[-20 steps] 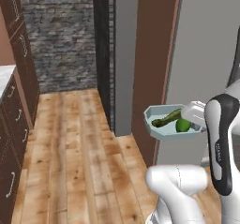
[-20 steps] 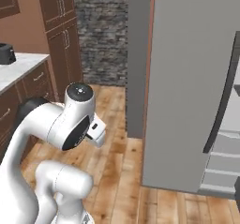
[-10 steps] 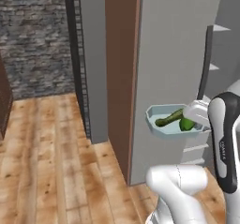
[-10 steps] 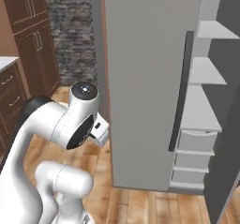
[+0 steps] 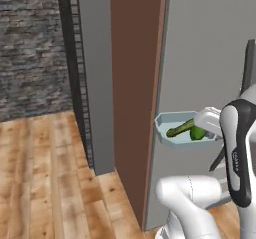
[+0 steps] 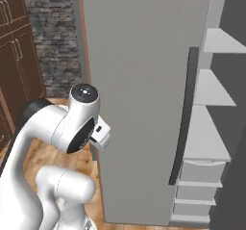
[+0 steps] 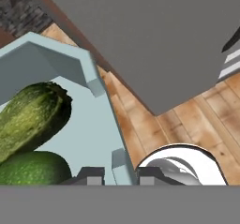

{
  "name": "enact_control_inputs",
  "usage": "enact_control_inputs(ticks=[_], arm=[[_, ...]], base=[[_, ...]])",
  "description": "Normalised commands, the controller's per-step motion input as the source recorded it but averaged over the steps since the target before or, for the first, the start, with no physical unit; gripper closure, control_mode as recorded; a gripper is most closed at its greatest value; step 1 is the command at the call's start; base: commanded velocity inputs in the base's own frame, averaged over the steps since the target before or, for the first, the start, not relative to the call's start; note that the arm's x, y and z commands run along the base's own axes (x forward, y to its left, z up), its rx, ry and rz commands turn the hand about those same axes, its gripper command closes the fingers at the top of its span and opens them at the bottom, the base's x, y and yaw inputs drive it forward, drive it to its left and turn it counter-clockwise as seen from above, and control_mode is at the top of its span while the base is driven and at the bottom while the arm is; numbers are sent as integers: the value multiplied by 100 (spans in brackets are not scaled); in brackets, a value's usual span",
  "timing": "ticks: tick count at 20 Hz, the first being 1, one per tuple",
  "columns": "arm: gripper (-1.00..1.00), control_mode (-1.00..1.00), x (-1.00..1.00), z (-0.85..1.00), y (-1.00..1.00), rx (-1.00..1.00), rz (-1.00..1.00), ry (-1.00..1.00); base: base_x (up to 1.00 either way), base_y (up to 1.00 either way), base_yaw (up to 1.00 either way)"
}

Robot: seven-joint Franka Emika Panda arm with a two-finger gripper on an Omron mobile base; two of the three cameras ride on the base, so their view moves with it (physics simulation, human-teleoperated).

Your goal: Take the squash and avocado out of the freezer and place them in the tupperware container on the counter. Then put the tupperware containing the vegetables back in the freezer.

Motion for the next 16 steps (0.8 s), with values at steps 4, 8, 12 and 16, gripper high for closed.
enact_control_inputs(ticks=[4, 8, 12, 16], arm=[[100, 100, 0, 0, 0, 0, 0, 0], [100, 100, 0, 0, 0, 0, 0, 0], [100, 100, 0, 0, 0, 0, 0, 0], [100, 100, 0, 0, 0, 0, 0, 0]], base=[[10, -39, -8], [1, -63, -4], [27, -65, 0], [24, -60, 0]])
